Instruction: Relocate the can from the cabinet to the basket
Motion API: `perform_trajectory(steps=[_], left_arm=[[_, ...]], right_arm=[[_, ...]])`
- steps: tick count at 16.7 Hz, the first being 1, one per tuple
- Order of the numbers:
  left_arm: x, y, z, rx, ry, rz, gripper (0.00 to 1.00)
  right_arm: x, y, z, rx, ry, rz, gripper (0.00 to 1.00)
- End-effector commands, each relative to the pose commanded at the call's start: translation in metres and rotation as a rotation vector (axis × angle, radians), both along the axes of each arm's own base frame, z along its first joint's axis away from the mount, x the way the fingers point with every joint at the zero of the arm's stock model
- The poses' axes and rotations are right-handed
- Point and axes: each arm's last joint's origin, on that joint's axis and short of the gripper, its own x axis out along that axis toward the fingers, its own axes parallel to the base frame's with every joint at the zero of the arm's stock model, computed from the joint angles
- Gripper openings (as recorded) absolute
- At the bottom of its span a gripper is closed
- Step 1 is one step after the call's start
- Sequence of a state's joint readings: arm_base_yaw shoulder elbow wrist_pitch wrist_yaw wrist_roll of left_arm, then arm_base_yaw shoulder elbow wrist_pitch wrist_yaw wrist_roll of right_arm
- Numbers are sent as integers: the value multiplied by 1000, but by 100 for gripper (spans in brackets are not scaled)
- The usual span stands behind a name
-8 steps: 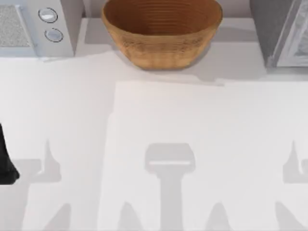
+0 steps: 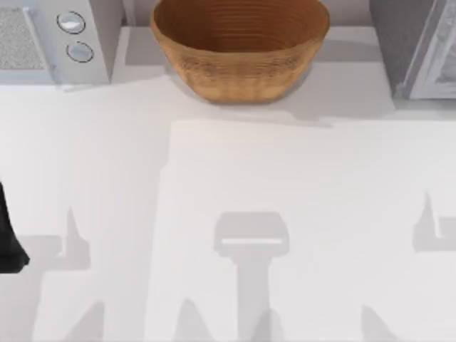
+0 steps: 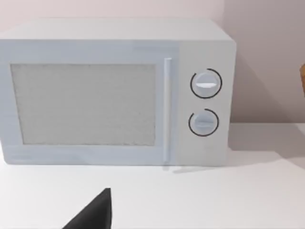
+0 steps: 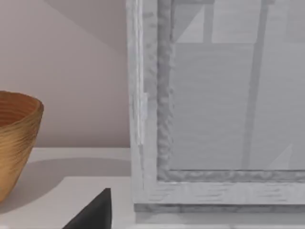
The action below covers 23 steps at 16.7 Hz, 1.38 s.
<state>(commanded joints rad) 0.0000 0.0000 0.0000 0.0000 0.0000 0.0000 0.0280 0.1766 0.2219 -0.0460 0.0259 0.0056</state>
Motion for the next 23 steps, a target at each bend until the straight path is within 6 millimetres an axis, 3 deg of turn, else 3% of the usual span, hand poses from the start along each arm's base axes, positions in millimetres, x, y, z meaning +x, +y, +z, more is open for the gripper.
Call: perform_trajectory(steps=[5,9,13,18,23], left_arm=[[0,0,0,0,0,0,100],[0,0,0,0,0,0,100],[0,0,0,0,0,0,100],[0,0,0,0,0,0,100],[0,0,0,0,0,0,100]], right_arm=[[21,6,101,-4,12,-5,100],[59,15,182,-11,27,-8,100],[103,28,244,-13,26,-8,100],[141,42,285,-6,5,-4,100],[149,46,293,-3,-1,-2,100]])
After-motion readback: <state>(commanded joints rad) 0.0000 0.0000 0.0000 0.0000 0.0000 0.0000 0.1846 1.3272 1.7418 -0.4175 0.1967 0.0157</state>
